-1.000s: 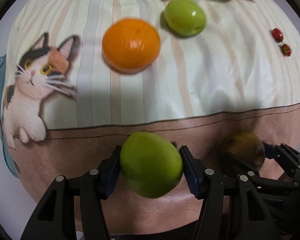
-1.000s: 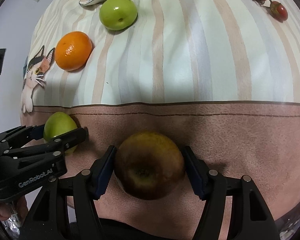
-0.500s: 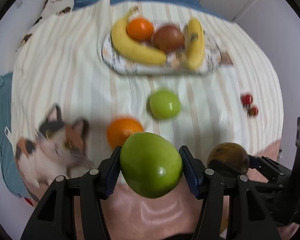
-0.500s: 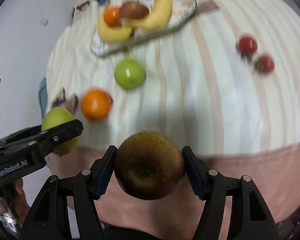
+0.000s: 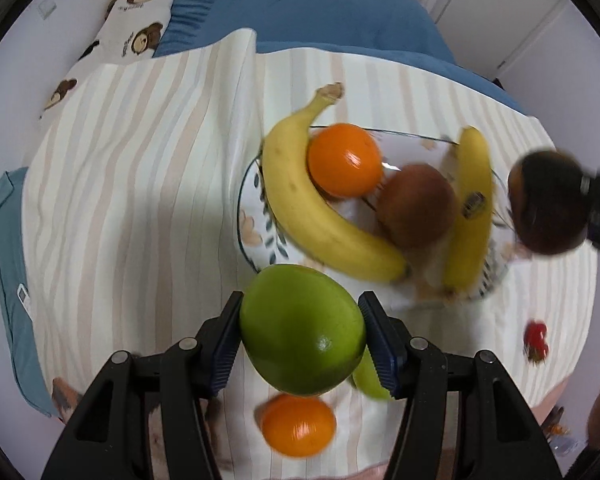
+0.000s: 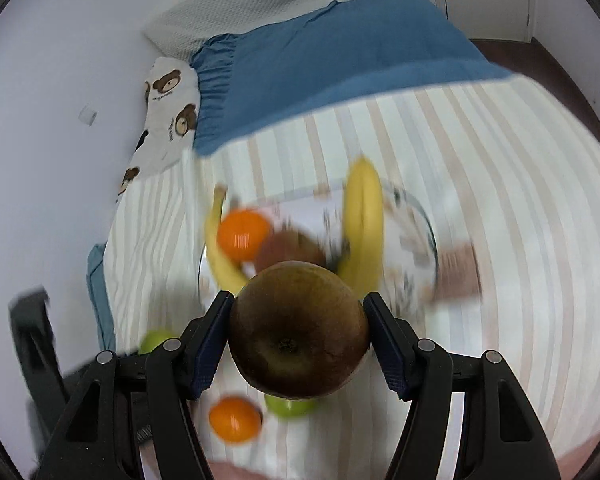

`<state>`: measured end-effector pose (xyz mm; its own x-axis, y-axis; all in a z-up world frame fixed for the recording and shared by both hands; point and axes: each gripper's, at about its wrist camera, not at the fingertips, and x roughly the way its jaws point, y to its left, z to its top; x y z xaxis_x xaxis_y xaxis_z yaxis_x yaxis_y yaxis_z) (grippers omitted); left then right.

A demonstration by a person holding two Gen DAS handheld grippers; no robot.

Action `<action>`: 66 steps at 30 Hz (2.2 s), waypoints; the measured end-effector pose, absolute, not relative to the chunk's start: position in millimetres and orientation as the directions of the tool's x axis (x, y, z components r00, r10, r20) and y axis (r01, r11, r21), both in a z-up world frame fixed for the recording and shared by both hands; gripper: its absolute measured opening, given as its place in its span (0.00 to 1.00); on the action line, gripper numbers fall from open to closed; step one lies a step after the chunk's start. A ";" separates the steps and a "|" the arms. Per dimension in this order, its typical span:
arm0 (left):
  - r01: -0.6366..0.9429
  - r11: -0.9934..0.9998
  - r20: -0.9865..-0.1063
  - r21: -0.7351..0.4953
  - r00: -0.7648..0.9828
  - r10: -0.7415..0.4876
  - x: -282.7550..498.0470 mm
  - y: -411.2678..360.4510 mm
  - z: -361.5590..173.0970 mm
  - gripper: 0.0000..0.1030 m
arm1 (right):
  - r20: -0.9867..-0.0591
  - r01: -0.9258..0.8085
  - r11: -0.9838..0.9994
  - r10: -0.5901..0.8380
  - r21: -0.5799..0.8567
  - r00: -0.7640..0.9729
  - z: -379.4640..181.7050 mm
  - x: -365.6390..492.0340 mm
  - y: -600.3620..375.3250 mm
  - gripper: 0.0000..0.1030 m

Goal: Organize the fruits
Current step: 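Lower the green apple and brown apple onto the plate and open both tools, then withdraw both tools from the plate toward the loose orange and green apple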

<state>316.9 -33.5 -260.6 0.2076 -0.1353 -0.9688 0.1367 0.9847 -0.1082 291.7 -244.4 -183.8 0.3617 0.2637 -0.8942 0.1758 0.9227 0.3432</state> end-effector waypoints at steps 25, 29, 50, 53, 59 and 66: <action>0.102 0.985 -0.984 -0.141 0.094 -0.151 350.0 -31.0 -315.8 0.54 | -0.979 0.084 0.991 0.090 0.107 0.184 -257.9 413.2 -200.9 0.68; 0.081 0.985 -0.984 -0.156 0.076 -0.162 352.7 -24.4 -317.8 0.55 | -0.986 0.085 0.992 0.084 0.096 0.141 -267.9 420.6 -197.2 0.68; 0.077 0.985 -0.984 -0.155 0.074 -0.161 358.2 -23.6 -292.0 0.56 | -0.978 0.126 0.983 0.110 0.134 0.179 -248.3 405.6 -211.6 0.78; 0.079 0.985 -0.982 -0.153 0.101 -0.161 359.1 -22.6 -278.4 0.59 | -0.972 0.133 0.980 0.119 0.148 0.202 -235.7 393.3 -215.5 0.81; 0.106 0.988 -0.978 -0.113 0.161 -0.129 356.2 -23.8 -251.8 0.67 | -0.965 0.125 0.984 0.093 0.127 0.247 -212.9 359.9 -218.9 0.82; 0.126 0.990 -0.967 -0.057 0.239 -0.086 342.4 -25.2 -233.1 0.85 | -0.956 0.094 0.994 0.027 0.057 0.291 -199.3 307.7 -213.6 0.91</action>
<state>342.4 -25.2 -233.1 0.2388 -0.0860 -0.9672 0.1264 0.9903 -0.0569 307.7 -213.6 -199.3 0.2913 0.0273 -0.9562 0.0936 0.9940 0.0569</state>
